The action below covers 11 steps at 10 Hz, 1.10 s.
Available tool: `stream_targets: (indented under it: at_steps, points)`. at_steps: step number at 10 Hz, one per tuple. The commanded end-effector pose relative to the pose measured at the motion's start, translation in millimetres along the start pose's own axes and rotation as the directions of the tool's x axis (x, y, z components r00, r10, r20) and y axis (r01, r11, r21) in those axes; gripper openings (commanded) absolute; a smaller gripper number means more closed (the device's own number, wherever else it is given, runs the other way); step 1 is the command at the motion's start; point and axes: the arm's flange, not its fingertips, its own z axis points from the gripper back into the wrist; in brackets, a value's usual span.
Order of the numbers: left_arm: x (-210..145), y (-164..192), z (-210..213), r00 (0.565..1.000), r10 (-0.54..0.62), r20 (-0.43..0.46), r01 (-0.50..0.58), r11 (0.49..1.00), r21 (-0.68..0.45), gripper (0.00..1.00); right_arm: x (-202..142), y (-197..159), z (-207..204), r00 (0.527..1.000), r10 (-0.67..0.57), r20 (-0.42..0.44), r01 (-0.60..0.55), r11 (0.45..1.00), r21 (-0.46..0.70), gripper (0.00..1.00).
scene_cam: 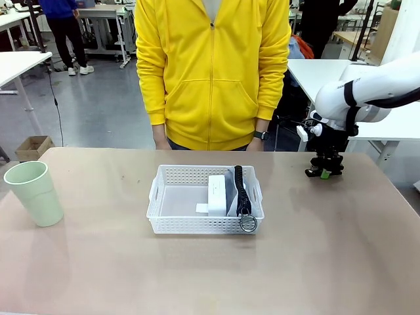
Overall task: Efficiently arrange items inside the basket to fit them all.
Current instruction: Pick up the Stapler and place it inside the Organizing basket.
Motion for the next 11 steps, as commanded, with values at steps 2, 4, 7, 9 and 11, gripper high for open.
stream_targets:
  at_steps: [2, 4, 7, 9, 11]
  points:
    - [-1.8, -0.8, -1.6, 1.000, -0.020, 0.016, 0.021, 1.000, -0.023, 1.00, -15.9, 18.6, 0.4, 1.000, 0.002, 0.017, -0.001, 1.000, -0.030, 0.00]
    - [-1.8, -0.8, -1.6, 1.000, -0.020, 0.016, 0.021, 1.000, -0.023, 1.00, -16.5, 18.9, 0.7, 1.000, 0.013, 0.015, -0.012, 1.000, -0.023, 0.00]
    - [-1.8, -0.8, -1.6, 1.000, -0.020, 0.016, 0.021, 1.000, -0.023, 1.00, -16.7, 19.5, 0.5, 1.000, 0.023, 0.018, -0.022, 0.999, -0.024, 0.00]
    - [-1.8, -0.8, -1.6, 1.000, -0.020, 0.016, 0.021, 1.000, -0.023, 1.00, -16.7, 21.9, 4.5, 0.999, 0.030, 0.020, -0.030, 0.999, -0.031, 0.00]
    - [-1.8, -0.8, -1.6, 1.000, -0.020, 0.016, 0.021, 1.000, -0.023, 1.00, -20.4, 40.2, 37.8, 0.995, -0.012, 0.098, 0.013, 1.000, -0.006, 0.00]
